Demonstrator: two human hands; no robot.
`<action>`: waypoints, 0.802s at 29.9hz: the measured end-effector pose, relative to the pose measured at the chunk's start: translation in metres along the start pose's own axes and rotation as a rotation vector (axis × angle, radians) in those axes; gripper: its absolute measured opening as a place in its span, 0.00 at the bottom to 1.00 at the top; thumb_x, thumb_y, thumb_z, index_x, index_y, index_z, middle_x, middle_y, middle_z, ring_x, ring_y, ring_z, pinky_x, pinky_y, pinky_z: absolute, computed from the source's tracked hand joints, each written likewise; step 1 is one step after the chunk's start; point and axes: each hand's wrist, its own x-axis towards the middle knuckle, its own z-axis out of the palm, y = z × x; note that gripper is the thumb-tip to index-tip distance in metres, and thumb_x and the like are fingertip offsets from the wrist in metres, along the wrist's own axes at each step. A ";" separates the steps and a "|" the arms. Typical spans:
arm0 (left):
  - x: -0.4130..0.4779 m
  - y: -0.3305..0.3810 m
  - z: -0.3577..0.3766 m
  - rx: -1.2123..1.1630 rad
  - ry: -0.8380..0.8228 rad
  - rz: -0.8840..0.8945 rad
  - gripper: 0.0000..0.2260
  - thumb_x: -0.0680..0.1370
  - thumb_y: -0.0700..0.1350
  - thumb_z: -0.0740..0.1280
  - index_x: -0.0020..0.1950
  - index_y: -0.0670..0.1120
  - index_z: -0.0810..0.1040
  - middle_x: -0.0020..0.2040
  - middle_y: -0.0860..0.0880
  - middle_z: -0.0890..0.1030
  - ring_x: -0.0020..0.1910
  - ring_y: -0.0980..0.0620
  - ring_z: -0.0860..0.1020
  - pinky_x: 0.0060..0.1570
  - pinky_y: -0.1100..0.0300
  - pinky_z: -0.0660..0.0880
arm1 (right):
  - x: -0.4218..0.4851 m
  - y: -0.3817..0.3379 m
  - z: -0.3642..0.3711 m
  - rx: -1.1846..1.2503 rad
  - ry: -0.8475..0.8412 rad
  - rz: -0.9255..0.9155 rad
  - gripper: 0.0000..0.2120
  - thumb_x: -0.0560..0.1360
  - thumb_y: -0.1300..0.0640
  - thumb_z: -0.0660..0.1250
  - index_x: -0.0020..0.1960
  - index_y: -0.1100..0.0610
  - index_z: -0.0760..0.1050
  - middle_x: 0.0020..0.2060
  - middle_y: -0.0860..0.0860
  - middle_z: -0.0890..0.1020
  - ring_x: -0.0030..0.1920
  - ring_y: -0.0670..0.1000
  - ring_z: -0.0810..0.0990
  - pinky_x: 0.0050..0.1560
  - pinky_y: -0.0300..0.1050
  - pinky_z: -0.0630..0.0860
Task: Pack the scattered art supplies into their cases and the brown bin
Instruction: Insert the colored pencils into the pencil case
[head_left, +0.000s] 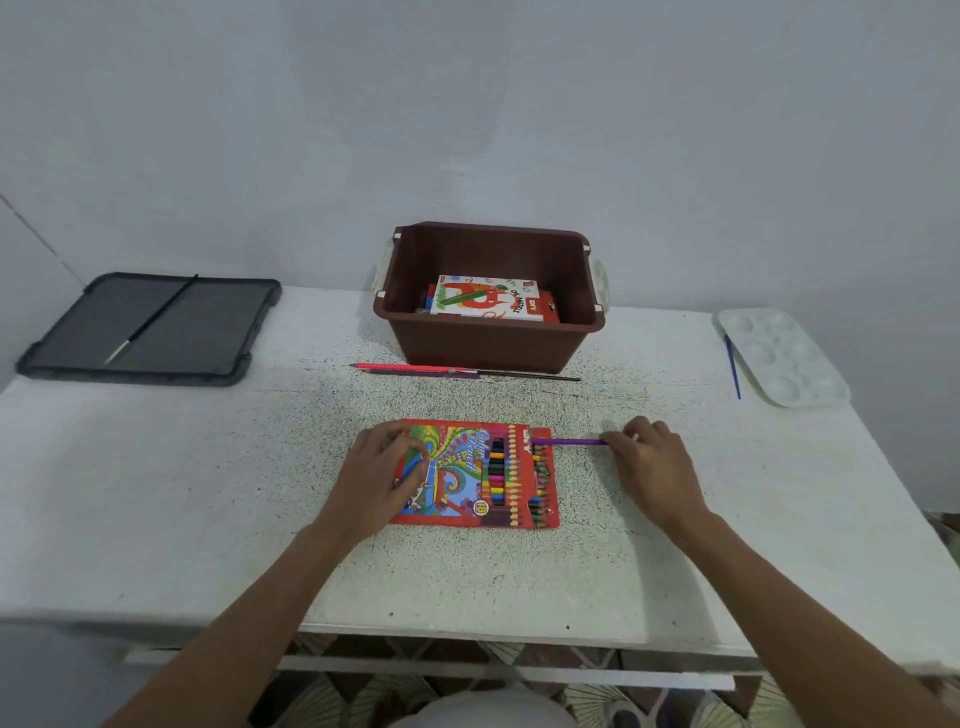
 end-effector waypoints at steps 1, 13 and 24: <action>0.000 -0.001 0.000 0.001 -0.001 0.004 0.17 0.76 0.58 0.62 0.57 0.48 0.77 0.63 0.47 0.74 0.60 0.50 0.71 0.53 0.54 0.76 | 0.002 -0.010 0.003 0.023 -0.006 0.000 0.09 0.71 0.62 0.75 0.51 0.58 0.83 0.36 0.54 0.76 0.33 0.53 0.71 0.35 0.43 0.64; 0.003 -0.003 -0.009 -0.045 -0.036 0.017 0.12 0.77 0.49 0.69 0.59 0.47 0.78 0.64 0.48 0.73 0.60 0.54 0.71 0.51 0.56 0.78 | 0.014 -0.080 0.028 0.343 -0.079 0.057 0.14 0.73 0.64 0.70 0.58 0.63 0.78 0.46 0.57 0.79 0.44 0.58 0.77 0.44 0.54 0.77; 0.059 -0.008 -0.021 0.193 -0.048 -0.039 0.15 0.80 0.43 0.62 0.67 0.43 0.74 0.70 0.41 0.71 0.64 0.41 0.72 0.60 0.44 0.73 | 0.011 -0.076 0.021 0.398 -0.071 0.025 0.16 0.77 0.66 0.63 0.64 0.61 0.76 0.50 0.57 0.79 0.49 0.57 0.76 0.49 0.50 0.74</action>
